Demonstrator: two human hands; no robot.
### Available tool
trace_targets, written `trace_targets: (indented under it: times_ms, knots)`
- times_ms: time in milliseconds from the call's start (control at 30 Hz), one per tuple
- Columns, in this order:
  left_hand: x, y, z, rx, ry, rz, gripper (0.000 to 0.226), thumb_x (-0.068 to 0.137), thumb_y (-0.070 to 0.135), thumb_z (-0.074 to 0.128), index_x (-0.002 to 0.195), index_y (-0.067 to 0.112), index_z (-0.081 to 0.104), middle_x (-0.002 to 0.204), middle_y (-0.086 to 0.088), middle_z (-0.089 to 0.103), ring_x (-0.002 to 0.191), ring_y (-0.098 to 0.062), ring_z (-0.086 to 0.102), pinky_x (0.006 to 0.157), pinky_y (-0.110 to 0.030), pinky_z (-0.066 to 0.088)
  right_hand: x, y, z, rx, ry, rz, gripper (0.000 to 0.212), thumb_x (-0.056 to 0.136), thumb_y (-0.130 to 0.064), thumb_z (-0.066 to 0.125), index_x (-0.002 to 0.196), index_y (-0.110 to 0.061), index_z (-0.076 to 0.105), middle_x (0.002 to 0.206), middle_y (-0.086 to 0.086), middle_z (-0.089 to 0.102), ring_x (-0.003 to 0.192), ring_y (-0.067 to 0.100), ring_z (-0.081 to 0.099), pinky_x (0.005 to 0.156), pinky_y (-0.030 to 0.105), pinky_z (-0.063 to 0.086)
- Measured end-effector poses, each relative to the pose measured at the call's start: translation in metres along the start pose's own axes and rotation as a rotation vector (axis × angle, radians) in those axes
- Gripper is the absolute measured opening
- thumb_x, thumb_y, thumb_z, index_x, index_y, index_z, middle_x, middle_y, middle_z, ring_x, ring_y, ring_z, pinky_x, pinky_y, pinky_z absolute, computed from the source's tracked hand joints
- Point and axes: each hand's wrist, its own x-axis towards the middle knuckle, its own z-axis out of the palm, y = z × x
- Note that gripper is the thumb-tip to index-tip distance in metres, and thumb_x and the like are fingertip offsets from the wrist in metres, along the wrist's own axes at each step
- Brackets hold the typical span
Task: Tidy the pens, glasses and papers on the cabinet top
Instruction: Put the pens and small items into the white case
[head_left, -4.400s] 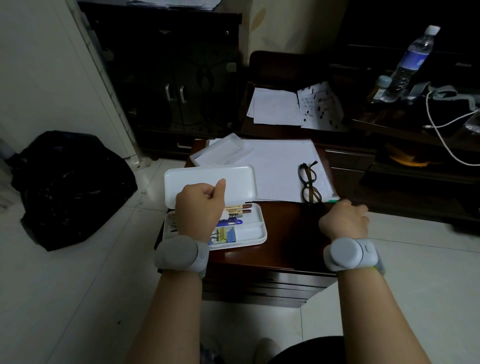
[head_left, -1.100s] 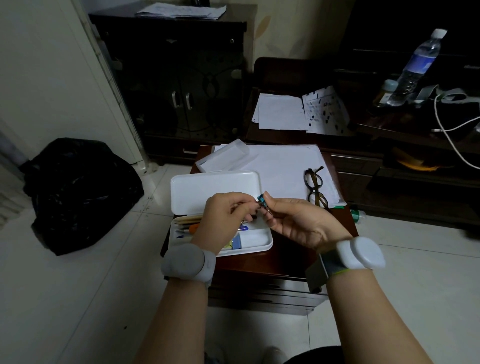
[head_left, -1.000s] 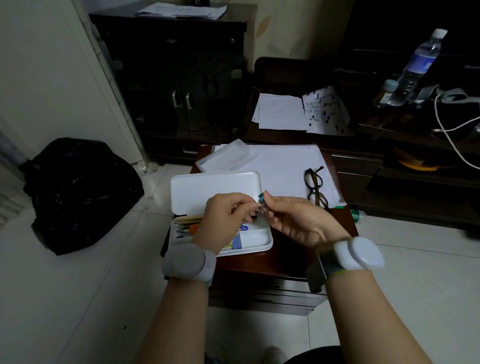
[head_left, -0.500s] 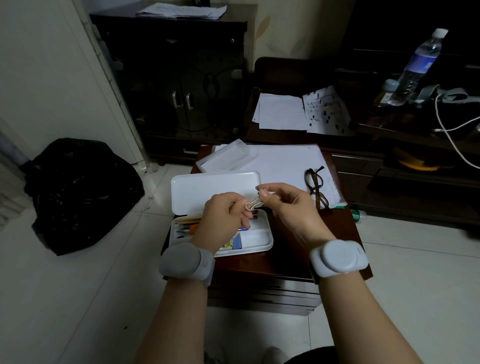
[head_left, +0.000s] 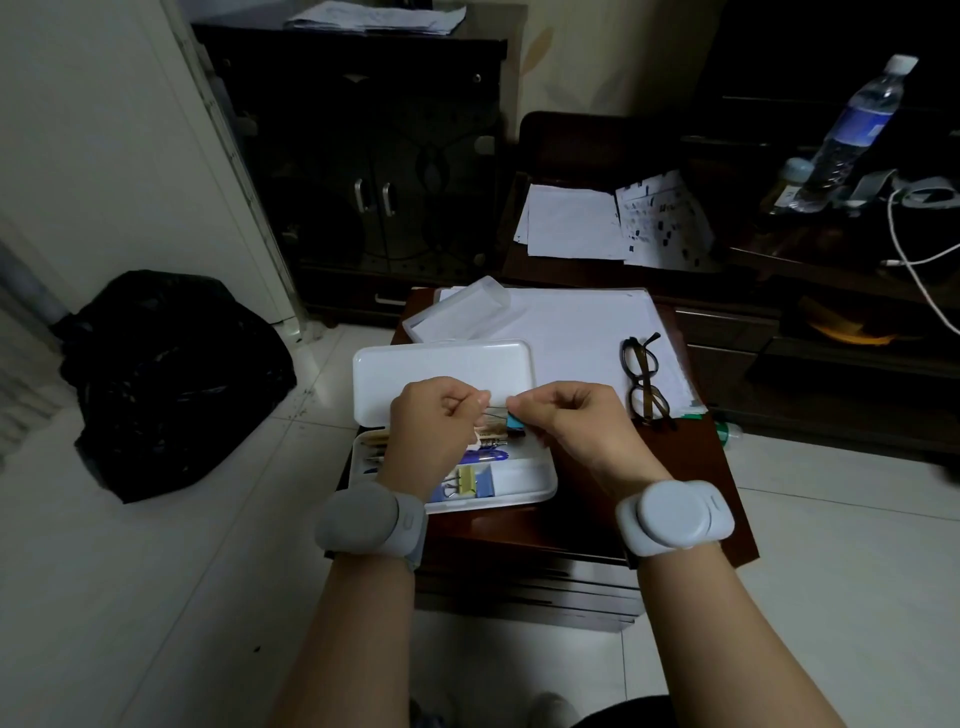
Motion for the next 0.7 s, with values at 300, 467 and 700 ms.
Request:
trace_targets:
  times_ms: [300, 467, 700]
  knots:
    - [0.005, -0.016, -0.031, 0.129, 0.326, 0.011, 0.023, 0.09, 0.021, 0.059, 0.087, 0.002, 0.071, 0.081, -0.007, 0.071, 0.071, -0.011, 0.061, 0.062, -0.006, 0.038, 0.005, 0.005, 0.037, -0.123, -0.136, 0.045, 0.012, 0.075, -0.008, 0.076, 0.073, -0.001, 0.067, 0.058, 0.008, 0.061, 0.046, 0.013, 0.053, 0.049, 0.019, 0.048]
    - [0.008, -0.017, -0.038, 0.11, 0.311, -0.017, 0.018, 0.088, 0.018, 0.061, 0.083, 0.004, 0.072, 0.075, -0.005, 0.07, 0.068, -0.009, 0.061, 0.064, -0.009, 0.041, -0.003, 0.013, 0.059, -0.36, -0.196, -0.03, 0.014, 0.072, -0.017, 0.08, 0.07, -0.009, 0.069, 0.053, -0.004, 0.061, 0.04, -0.002, 0.05, 0.049, 0.01, 0.044]
    - [0.009, -0.025, -0.05, 0.066, 0.324, -0.019, 0.018, 0.088, 0.018, 0.061, 0.083, 0.004, 0.072, 0.075, -0.007, 0.07, 0.063, -0.001, 0.057, 0.069, -0.028, 0.052, -0.006, 0.019, 0.081, -0.486, -0.236, -0.093, 0.012, 0.071, -0.02, 0.08, 0.068, -0.012, 0.072, 0.061, -0.002, 0.065, 0.048, -0.004, 0.05, 0.055, 0.007, 0.042]
